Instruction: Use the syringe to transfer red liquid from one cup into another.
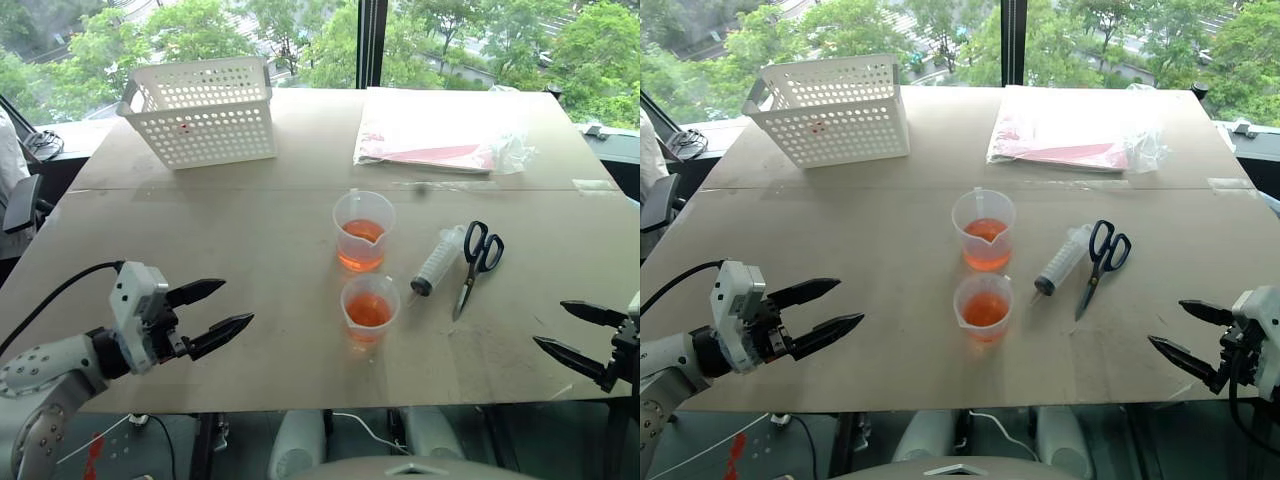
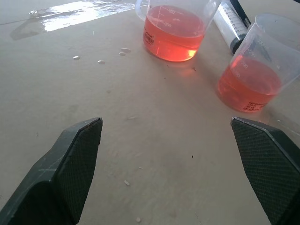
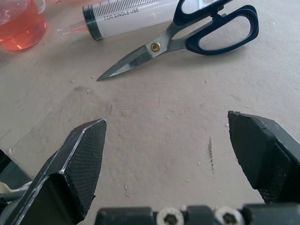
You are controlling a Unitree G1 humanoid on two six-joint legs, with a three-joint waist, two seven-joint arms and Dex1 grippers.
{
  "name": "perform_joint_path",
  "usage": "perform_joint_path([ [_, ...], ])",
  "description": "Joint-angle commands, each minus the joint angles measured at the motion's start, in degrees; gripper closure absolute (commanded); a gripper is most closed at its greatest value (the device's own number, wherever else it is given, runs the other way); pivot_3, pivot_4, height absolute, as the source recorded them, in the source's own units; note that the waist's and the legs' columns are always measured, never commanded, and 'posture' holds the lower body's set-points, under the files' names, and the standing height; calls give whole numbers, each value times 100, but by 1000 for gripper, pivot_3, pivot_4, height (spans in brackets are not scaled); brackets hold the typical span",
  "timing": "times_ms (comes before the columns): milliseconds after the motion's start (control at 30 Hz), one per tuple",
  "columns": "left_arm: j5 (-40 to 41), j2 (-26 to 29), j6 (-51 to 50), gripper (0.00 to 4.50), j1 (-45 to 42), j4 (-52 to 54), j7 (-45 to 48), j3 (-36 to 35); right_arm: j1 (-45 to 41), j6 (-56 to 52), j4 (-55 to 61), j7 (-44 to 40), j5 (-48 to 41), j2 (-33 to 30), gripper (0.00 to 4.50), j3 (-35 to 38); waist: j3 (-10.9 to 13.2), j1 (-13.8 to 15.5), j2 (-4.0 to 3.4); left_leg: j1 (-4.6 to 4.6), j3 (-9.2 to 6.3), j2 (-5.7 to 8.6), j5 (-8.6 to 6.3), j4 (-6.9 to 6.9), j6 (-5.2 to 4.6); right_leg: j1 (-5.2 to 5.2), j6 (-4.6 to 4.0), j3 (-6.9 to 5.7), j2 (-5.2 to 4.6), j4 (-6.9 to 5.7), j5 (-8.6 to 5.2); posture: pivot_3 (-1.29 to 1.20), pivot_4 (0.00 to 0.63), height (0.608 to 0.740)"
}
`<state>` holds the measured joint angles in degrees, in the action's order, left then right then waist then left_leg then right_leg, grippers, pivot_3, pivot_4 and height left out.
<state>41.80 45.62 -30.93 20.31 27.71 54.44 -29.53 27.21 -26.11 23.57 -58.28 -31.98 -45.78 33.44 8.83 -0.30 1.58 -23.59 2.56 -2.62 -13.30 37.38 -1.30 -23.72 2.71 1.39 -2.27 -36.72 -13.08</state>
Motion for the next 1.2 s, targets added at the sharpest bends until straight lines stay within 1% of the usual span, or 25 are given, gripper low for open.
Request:
perform_joint_path([
  [33, 252, 111, -126, 2, -341, 105, -117, -135, -298, -223, 217, 306, -231, 47, 64, -36, 0, -1, 1, 0, 0, 0, 0, 0, 0, 0, 0, 0, 0, 0, 0, 0, 150, 740],
  [133, 710, 175, -469, 2, -1032, 269, -384, -39, -881, -969, 673, 1049, -649, 134, 64, -188, 2, -1, -2, -1, -7, -4, 0, 7, 0, 1, -1, -3, 3, -4, 1, 0, 150, 740],
  [267, 955, 219, -657, 2, -1529, 383, -522, 83, -1388, -1602, 906, 1839, -819, 237, 64, -329, -1, -2, -1, -1, 0, -1, 1, 3, 0, 2, -4, 1, 5, -6, 3, 0, 150, 740],
  [300, 1065, 249, -707, 2, -1639, 442, -518, 120, -1528, -1867, 953, 2045, -938, 228, 64, -352, 0, -5, -2, -6, 2, 1, 0, 2, 0, 1, -22, 1, 7, -4, 14, 0, 150, 740],
  [333, 1195, 281, -758, 2, -1758, 522, -482, 173, -1667, -2375, 1033, 2326, -1048, 105, 64, -385, 0, -7, -1, -12, 5, 6, 0, 2, 0, -2, -23, 1, 9, -2, 14, 0, 150, 740],
  [367, 1334, 337, -790, 2, -1858, 631, -366, 237, -1894, -3189, 1060, 2694, -1303, -16, 64, -376, 1, -8, 0, -14, 7, 16, 0, 0, 0, -4, -23, 2, 8, -2, 14, 0, 150, 740],
  [400, 1488, 418, -791, 2, -1960, 746, -172, 288, -2228, -3818, 1010, 3049, -1738, 24, 64, -334, 1, -9, 0, -16, 7, 22, 0, -1, 0, -5, -23, 2, 8, -2, 14, 0, 150, 740],
  [433, 1635, 486, -788, 2, -2048, 821, -19, 309, -2528, -4332, 968, 3311, -2146, 59, 64, -289, 3, -23, 4, -16, 6, 22, 0, -1, 0, -5, -24, 3, 8, -2, 15, 0, 150, 740],
  [500, 1808, 568, -790, 2, -2140, 876, 150, 312, -2953, -4981, 902, 3659, -2657, 175, 64, -187, 4, -37, 4, -15, 4, 22, 0, -1, 0, -6, -25, 4, 8, -3, 16, 0, 150, 740],
  [567, 1950, 752, -819, 2, -2256, 916, 394, 304, -3639, -6073, 706, 4306, -2764, 656, 64, -74, 3, -45, 7, -10, 6, 24, 0, -1, 0, -3, -25, 3, 13, -4, 15, 0, 150, 740],
  [633, 2048, 884, -848, 2, -2349, 915, 534, 316, -4084, -6596, 482, 4919, -2955, 1062, 64, -47, 4, -46, 5, -12, 7, 20, 1, 2, 0, -2, -25, 0, 24, -4, 16, 0, 150, 740],
  [733, 1927, 998, -757, 2, -2372, 908, 743, 397, -4388, -6639, 89, 5840, -3508, 1524, 64, -104, 4, -33, 3, -12, 9, 22, 1, 2, -1, -2, -25, 0, 24, -6, 15, 0, 150, 740],
  [933, 2043, 981, -779, 2, -2437, 986, 719, 446, -4685, -6639, -550, 7470, -4467, 1993, 64, -156, 5, -49, 2, -21, 13, 28, 1, 0, -1, -2, -24, 3, 20, 0, 15, 0, 150, 740],
  [1100, 2137, 1048, -848, 2, -2323, 1026, 782, 352, -4836, -6613, -927, 8374, -4963, 2097, 64, -376, 6, -64, 1, -17, 11, 27, 1, -1, -2, -3, -24, 2, 22, -3, 15, 0, 150, 740],
  [1200, 2155, 1060, -853, 2, -2230, 1044, 773, 266, -4766, -6350, -1026, 8841, -5366, 2071, 64, -547, 6, -62, 0, -17, 9, 26, 1, -1, -2, -2, -24, 1, 23, -3, 15, 0, 150, 740],
])
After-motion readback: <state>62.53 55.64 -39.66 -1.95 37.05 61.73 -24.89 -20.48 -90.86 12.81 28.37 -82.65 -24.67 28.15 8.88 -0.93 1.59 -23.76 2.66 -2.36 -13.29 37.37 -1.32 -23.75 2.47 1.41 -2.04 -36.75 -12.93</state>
